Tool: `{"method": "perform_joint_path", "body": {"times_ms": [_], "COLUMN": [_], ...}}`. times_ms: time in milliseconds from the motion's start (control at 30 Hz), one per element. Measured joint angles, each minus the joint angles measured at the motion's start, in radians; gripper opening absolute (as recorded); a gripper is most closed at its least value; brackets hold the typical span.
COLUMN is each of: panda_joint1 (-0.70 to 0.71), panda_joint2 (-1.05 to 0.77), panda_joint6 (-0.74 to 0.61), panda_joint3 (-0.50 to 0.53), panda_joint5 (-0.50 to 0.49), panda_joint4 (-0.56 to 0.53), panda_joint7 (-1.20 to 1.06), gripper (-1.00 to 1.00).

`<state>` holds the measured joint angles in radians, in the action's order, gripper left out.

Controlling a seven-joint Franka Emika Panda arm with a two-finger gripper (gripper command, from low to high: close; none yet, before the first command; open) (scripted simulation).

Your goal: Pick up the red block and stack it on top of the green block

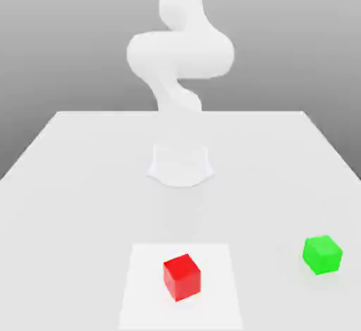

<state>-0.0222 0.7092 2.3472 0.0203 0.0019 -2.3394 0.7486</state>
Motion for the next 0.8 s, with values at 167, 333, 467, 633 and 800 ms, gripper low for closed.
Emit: {"method": "perform_joint_path", "body": {"times_ms": [167,333,467,633,800], "panda_joint1": [-0.043,-0.075,-0.095,-0.102,-0.095], "panda_joint2": [-0.188,-0.369,-0.515,-0.696,-0.876], "panda_joint6": [0.097,0.192,0.267,0.361,0.485], "panda_joint3": [0.040,0.070,0.087,0.091,0.079], "panda_joint5": [0.007,0.020,0.029,0.031,0.051], "panda_joint4": [-0.081,-0.159,-0.222,-0.300,-0.324], "panda_joint7": [-0.108,-0.217,-0.304,-0.405,-0.468], "gripper": [0.00,0.00,0.00,0.00,0.00]}}
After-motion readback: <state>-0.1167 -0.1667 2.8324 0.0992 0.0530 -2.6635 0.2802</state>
